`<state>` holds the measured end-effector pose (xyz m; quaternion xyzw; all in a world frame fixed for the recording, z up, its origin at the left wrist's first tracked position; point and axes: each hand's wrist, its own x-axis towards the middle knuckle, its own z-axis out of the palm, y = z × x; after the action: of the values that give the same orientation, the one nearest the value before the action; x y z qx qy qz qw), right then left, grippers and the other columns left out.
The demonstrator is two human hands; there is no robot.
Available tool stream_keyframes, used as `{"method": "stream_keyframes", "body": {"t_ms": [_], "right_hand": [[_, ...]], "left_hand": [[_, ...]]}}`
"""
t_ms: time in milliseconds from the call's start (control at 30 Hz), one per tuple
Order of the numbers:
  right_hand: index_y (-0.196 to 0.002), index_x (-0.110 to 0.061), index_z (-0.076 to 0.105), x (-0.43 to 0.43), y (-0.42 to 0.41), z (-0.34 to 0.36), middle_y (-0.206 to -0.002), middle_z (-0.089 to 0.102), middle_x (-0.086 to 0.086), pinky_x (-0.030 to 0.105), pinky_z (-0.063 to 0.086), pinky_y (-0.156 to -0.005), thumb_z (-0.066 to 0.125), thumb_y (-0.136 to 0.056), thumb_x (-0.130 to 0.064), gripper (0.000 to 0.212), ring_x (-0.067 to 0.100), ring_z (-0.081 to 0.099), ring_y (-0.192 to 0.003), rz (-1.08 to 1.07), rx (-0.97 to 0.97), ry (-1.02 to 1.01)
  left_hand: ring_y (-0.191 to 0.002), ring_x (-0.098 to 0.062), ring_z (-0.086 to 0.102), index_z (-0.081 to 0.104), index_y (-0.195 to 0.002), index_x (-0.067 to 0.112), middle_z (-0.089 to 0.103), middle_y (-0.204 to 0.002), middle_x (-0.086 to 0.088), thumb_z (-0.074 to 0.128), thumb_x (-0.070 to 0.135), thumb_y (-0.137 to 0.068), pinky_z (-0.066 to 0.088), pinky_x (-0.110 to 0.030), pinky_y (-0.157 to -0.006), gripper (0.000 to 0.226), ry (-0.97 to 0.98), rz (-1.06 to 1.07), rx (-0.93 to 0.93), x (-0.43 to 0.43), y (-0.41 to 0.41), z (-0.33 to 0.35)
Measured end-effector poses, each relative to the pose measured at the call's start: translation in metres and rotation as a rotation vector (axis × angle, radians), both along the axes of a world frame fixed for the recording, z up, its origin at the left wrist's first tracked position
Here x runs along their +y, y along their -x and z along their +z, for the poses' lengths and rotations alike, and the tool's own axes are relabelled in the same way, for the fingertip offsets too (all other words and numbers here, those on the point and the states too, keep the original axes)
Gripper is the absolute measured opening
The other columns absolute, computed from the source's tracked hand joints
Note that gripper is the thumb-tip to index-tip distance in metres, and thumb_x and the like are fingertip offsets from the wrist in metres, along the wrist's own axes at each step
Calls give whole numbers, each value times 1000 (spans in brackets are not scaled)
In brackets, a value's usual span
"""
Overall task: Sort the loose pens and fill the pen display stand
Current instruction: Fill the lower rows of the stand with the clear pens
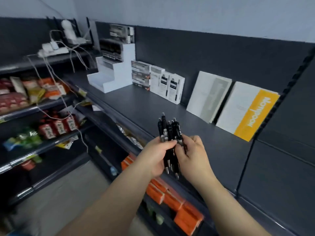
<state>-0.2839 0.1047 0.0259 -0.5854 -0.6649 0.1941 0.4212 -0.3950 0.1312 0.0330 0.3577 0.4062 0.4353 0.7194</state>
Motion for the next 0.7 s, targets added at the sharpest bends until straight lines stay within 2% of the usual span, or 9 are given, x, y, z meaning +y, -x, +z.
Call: {"method": "stream_keyframes", "body": {"t_ms": [67, 100, 167, 200, 267, 367, 500, 567, 700], "right_hand": [[-96, -27, 60, 16, 47, 8, -84, 50, 1, 7, 36, -65, 47, -92, -14, 19, 4, 49, -81, 86, 16, 53], [-98, -25, 62, 23, 68, 11, -87, 54, 1, 7, 38, -67, 47, -92, -15, 19, 5, 52, -82, 122, 27, 83], [-99, -23, 64, 40, 105, 16, -88, 61, 0, 18, 46, -72, 48, -92, -15, 19, 9, 58, -83, 185, 51, 124], [-98, -22, 65, 49, 122, 18, -86, 64, -1, 19, 47, -70, 48, -92, -14, 20, 6, 59, -78, 221, 70, 132], [-99, -22, 66, 69, 151, 23, -79, 67, -6, 12, 43, -60, 50, -92, -11, 21, -1, 58, -66, 279, 97, 135], [-95, -22, 65, 105, 188, 26, -69, 63, -10, 14, 37, -54, 50, -93, -15, 17, -2, 54, -57, 301, 144, 149], [-109, -24, 55, 159, 230, 20, -69, 50, -11, 20, 31, -53, 45, -96, -29, 16, 2, 44, -55, 302, 335, 280], [-102, -23, 54, 188, 248, 19, -65, 50, -5, 22, 32, -47, 44, -97, -28, 13, 6, 42, -49, 295, 370, 311], [-81, -17, 54, 256, 279, 20, -57, 48, -3, 21, 35, -41, 45, -97, -20, 18, 9, 40, -42, 326, 462, 307]], "left_hand": [[-86, -28, 69, 67, -97, 10, 71, -94, -14, 55, 2, -90, 54, -36, -73, 16, -17, 73, 13, 12, 52, 3], [-88, -30, 69, 67, -99, 8, 71, -96, -17, 56, 2, -89, 55, -37, -72, 16, -13, 102, 9, 17, 75, 4], [-75, -26, 71, 66, -99, 4, 71, -86, -16, 54, 0, -90, 56, -33, -60, 15, -4, 163, -25, 26, 115, 6], [-69, -24, 70, 65, -98, 4, 71, -80, -14, 54, -1, -90, 56, -32, -57, 15, -3, 197, -39, 30, 132, 7], [-68, -25, 67, 64, -99, 2, 68, -80, -14, 54, 0, -90, 56, -35, -64, 14, -4, 260, -44, 39, 164, 8], [-67, -21, 63, 61, -106, -2, 65, -80, -11, 56, 3, -90, 53, -31, -64, 17, 0, 359, -8, 56, 208, 7], [-68, -18, 64, 64, -94, 3, 68, -79, -7, 59, 6, -89, 55, -26, -58, 7, 40, 441, 20, 89, 258, 5], [-67, -17, 65, 65, -96, 3, 69, -80, -6, 60, 7, -88, 55, -26, -56, 10, 35, 471, 39, 115, 280, 4], [-71, -17, 68, 63, -102, 7, 73, -83, -3, 61, 8, -89, 55, -32, -66, 14, 10, 513, 59, 183, 317, 4]]}}
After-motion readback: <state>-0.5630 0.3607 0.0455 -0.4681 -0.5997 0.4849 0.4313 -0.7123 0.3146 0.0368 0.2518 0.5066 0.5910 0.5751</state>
